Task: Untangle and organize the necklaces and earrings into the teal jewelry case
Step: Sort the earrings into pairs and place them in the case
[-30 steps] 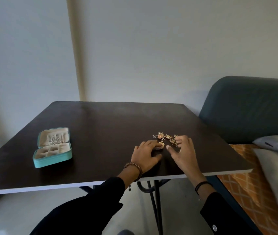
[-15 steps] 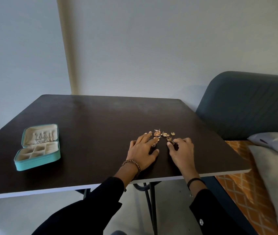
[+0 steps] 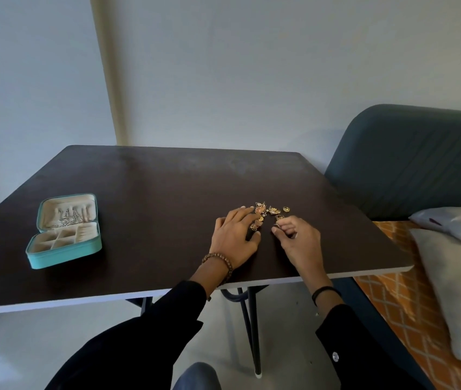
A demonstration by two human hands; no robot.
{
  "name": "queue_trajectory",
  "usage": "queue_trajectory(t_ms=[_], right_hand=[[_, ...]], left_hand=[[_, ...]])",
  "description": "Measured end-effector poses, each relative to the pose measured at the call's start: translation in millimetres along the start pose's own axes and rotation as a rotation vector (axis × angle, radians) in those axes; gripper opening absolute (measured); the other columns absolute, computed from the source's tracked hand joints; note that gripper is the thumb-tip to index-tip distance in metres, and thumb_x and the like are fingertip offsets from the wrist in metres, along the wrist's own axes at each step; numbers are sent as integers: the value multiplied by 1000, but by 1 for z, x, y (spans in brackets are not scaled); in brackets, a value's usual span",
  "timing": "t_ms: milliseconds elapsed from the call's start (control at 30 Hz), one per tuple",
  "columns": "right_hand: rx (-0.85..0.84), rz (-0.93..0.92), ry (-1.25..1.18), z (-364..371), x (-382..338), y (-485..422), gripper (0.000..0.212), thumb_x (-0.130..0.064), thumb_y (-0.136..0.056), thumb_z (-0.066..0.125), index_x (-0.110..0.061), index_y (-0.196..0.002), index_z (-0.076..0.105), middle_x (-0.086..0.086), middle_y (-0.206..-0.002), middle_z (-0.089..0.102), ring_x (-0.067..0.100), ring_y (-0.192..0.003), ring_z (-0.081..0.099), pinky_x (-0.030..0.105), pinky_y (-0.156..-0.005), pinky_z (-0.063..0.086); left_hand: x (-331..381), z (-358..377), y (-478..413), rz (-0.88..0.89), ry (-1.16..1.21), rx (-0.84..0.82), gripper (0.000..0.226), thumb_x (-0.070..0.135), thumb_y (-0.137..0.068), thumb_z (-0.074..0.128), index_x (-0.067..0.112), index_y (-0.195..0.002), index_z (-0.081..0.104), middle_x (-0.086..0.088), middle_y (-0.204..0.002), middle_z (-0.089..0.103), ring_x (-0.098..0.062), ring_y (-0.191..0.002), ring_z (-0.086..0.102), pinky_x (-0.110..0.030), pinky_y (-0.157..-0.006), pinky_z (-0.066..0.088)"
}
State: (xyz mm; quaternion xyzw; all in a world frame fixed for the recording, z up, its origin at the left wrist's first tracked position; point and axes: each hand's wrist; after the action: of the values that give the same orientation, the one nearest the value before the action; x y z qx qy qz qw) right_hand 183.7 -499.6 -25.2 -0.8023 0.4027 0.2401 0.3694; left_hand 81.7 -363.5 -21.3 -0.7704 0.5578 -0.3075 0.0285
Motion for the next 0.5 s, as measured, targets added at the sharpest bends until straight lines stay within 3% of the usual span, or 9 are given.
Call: queue_trajectory(t_ms=[133,233,367,500], right_hand=[[-86,-2,-64,-6,-7,3,19,-19,-87,80,-15,-105,76,-8,-89,71,-6,-83,63,11,-78,52],[-99,-27,-162,-10,-15,10,17,-19,-84,84,-13,-99,77,-9,-86,74,-3,-83,69,19,-84,58],[-92,-103,-235,-10,-31,23,18,-22,-82,85,-13,-95,77,-8,-85,75,-1,-81,71,15,-79,57],[-96,-138,-289,-12,-50,34,21,-22,-80,87,-10,-94,76,-6,-86,76,-1,-81,72,13,-78,57]], left_hand=[[6,-5,5,78,54,79,36,29,-97,56,29,-133,58,10,-138,56,-8,-133,39,-26,-105,23],[9,-8,10,65,94,109,32,27,-97,59,27,-129,63,8,-131,61,-10,-128,44,-27,-105,29],[10,-20,18,62,106,140,29,26,-94,65,29,-122,68,9,-119,65,-9,-119,49,-21,-96,26],[6,-47,29,59,203,103,22,21,-91,70,23,-112,72,7,-106,74,-9,-102,64,-31,-95,52]])
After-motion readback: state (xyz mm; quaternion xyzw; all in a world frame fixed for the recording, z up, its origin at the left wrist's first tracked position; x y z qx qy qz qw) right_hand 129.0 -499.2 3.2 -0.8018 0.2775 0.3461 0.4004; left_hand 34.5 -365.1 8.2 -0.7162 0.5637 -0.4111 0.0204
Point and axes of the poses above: each hand's wrist, its own y-axis away from the middle knuckle, its own z-axis out of the palm, x = y × z
